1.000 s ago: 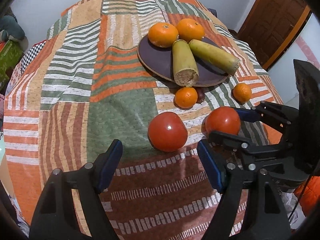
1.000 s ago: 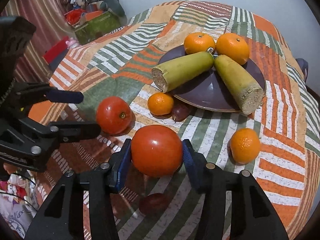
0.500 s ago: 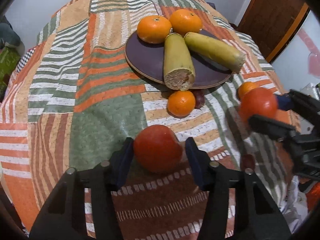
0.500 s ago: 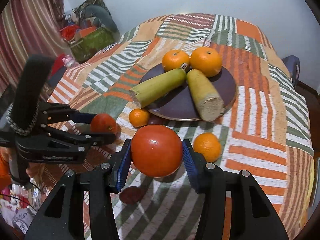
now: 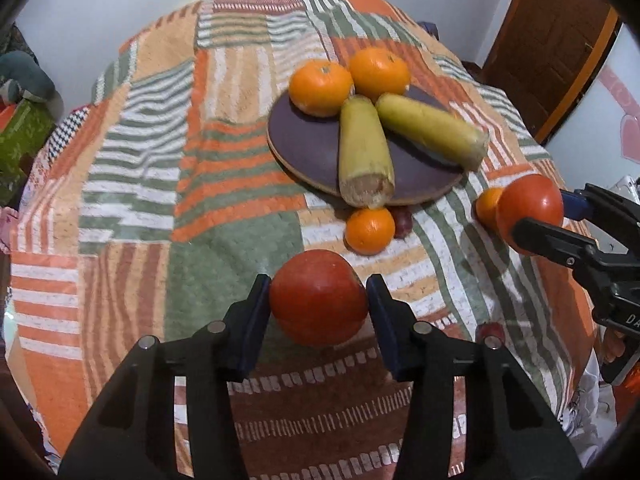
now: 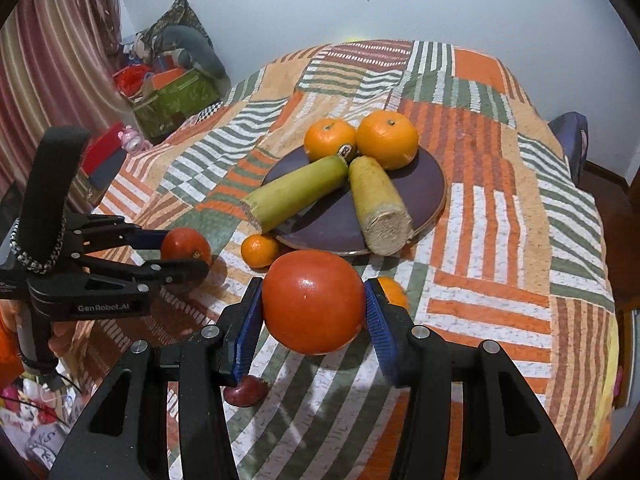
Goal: Organize fruits
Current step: 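Close the right tool on the large tomato while the left tool grasps the other tomato, then carry both tomatoes over the purple plate with the right and left tools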
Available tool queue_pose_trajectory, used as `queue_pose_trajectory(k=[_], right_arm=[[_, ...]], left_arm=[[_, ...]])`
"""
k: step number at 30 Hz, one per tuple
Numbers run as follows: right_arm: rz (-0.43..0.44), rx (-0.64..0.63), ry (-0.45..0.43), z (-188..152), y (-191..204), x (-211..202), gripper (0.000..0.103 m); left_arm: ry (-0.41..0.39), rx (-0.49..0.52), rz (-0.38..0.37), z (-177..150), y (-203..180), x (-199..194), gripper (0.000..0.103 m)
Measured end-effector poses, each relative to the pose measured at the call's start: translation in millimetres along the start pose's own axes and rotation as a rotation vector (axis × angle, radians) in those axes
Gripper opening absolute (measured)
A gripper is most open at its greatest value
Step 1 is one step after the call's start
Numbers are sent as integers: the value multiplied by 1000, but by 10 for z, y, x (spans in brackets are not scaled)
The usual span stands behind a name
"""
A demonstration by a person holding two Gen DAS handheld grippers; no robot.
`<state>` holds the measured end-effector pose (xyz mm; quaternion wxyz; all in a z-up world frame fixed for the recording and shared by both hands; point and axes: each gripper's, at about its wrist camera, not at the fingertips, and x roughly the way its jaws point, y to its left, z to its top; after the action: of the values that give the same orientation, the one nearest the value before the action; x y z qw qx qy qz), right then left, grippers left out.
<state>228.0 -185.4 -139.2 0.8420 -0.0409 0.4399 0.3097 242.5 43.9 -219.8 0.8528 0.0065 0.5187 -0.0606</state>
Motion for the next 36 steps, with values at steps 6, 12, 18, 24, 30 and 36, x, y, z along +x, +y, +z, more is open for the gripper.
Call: queue_pose_trajectory(k=[6, 12, 18, 24, 30, 36], right_arm=[[-18, 8, -40, 93, -62, -122, 46], [-50, 1, -80, 216, -126, -226, 46], [-82, -3, -122, 373, -220, -288, 46], [-107, -7, -147, 490, -333, -279, 46], [-123, -7, -159, 600, -436, -201, 46], [-128, -5, -164, 697, -520, -53, 46]], left_arm=[[-52, -15, 0, 106, 48, -180, 48], [-113, -9, 9, 282, 48, -350, 48], [-164, -3, 8, 513, 26, -439, 48], [-188, 2, 6, 685, 21, -419, 48], [-197, 10, 8, 835, 35, -325, 48], [-190, 6, -4, 956, 48, -164, 48]])
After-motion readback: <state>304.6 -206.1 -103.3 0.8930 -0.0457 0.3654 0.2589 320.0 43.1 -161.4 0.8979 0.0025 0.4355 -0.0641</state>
